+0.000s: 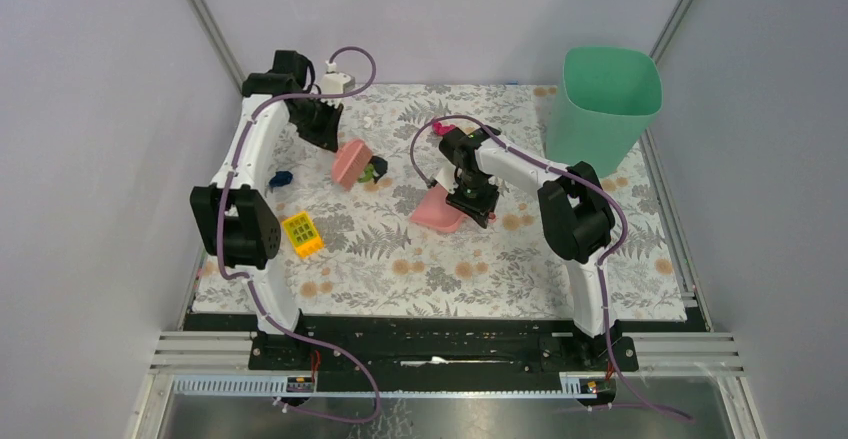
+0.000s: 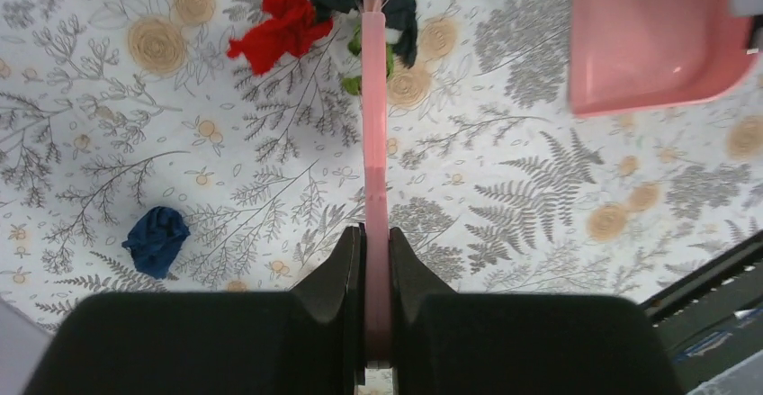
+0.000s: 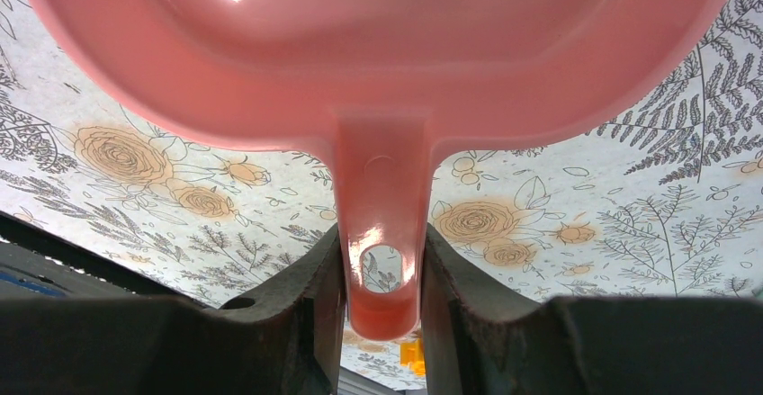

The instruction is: Sweep away the paper scraps from the table

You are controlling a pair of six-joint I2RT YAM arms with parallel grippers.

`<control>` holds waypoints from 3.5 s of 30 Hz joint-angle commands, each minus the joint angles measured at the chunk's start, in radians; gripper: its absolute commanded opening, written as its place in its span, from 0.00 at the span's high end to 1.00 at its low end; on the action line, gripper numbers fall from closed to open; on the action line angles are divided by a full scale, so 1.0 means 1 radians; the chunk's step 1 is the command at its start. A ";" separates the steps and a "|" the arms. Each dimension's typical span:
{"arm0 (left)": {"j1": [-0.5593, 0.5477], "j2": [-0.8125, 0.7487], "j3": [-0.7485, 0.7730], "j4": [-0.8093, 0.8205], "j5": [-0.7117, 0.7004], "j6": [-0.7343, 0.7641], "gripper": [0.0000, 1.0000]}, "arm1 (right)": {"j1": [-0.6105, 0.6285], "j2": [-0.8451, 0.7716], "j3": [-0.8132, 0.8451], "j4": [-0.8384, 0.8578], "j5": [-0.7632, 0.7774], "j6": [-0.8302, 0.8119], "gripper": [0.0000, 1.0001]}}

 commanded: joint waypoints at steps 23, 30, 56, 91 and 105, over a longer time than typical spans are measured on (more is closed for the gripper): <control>-0.029 0.222 0.248 0.139 -0.291 0.147 1.00 | 0.021 0.092 0.140 -0.035 -0.031 0.015 1.00; -0.073 0.188 0.237 -0.001 -0.022 0.016 1.00 | 0.028 0.175 0.248 -0.054 -0.037 0.032 1.00; -0.079 -0.007 0.206 -0.097 -0.105 -0.142 1.00 | 0.036 0.036 0.087 -0.054 -0.042 0.009 1.00; 0.124 0.034 -0.101 0.168 -0.434 -0.182 1.00 | 0.057 0.065 0.102 -0.071 -0.076 0.018 1.00; -0.076 -0.041 -0.148 0.056 0.050 -0.307 1.00 | 0.090 0.091 0.136 -0.072 -0.087 0.024 1.00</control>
